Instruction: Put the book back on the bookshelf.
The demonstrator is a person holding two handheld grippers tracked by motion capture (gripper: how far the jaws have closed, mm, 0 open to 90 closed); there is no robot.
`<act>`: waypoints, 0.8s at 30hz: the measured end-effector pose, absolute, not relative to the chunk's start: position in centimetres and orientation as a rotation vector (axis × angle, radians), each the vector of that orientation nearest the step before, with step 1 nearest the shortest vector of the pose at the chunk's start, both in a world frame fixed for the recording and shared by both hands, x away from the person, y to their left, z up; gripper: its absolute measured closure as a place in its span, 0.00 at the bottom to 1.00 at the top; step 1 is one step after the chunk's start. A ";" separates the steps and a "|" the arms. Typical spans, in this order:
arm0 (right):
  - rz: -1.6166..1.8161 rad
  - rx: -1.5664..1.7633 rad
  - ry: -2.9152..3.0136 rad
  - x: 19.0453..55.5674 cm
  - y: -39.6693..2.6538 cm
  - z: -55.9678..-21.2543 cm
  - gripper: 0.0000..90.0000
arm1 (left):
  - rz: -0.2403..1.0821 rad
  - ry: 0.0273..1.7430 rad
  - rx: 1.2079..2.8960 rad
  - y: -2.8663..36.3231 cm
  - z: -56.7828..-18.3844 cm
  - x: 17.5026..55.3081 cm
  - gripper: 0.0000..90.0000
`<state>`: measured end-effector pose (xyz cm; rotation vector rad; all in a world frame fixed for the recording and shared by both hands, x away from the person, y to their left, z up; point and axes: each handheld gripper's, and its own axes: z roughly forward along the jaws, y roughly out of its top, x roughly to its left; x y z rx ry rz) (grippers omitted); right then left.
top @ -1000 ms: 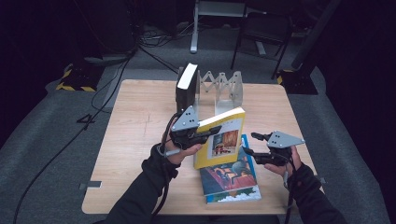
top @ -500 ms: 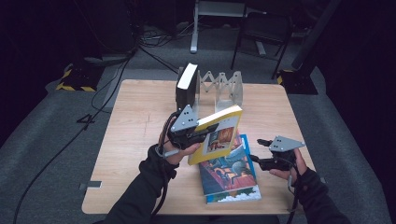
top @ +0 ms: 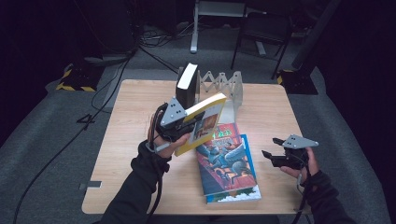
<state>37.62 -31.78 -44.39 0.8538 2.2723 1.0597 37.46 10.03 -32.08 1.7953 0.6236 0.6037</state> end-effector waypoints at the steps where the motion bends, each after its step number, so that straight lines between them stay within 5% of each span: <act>1: 1.057 0.857 2.272 37.7 -31.8 -44.5 0.35 | 0.620 0.640 1.797 10.2 -32.0 37.7 0.83; 24: 1.000 0.831 2.336 38.0 -30.6 -45.9 0.35 | 0.800 0.964 1.701 10.5 -34.1 43.2 0.83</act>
